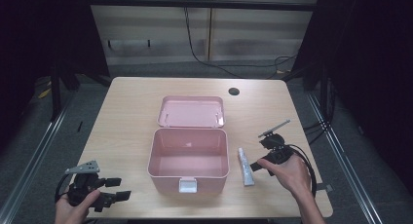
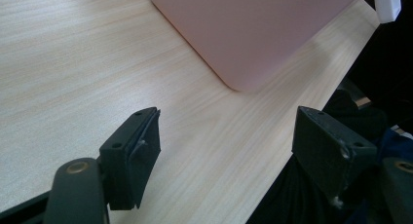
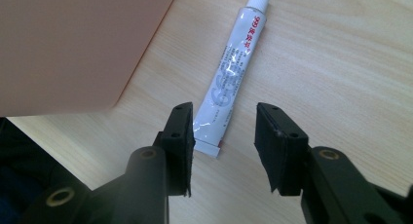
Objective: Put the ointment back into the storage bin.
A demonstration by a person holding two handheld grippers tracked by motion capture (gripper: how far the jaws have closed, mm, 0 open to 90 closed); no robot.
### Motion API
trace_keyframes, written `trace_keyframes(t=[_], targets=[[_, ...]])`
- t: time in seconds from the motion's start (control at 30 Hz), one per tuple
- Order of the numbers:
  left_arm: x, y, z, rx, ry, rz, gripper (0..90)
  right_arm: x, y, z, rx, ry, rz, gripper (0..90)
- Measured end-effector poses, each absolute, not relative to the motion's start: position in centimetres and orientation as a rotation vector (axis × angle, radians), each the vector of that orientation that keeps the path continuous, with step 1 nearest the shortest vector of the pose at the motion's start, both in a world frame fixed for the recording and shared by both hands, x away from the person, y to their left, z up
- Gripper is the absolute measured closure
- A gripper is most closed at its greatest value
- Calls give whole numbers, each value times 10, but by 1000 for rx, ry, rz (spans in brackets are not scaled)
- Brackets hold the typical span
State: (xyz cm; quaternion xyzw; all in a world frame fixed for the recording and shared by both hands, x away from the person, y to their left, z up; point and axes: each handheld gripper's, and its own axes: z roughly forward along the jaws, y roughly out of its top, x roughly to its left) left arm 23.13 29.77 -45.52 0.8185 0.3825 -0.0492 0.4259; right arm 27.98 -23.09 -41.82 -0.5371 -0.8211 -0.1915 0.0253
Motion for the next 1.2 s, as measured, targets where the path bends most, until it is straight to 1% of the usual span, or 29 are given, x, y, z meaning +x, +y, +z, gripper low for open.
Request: trace_keyframes(t=[0.43, 1.2], targets=[[232, 298, -455, 2051, 956, -124, 253, 291, -229, -423, -1668, -2507, -499, 602], [232, 298, -455, 2050, 958, -125, 253, 313, -204, -437, -1646, -2500, -319, 625]])
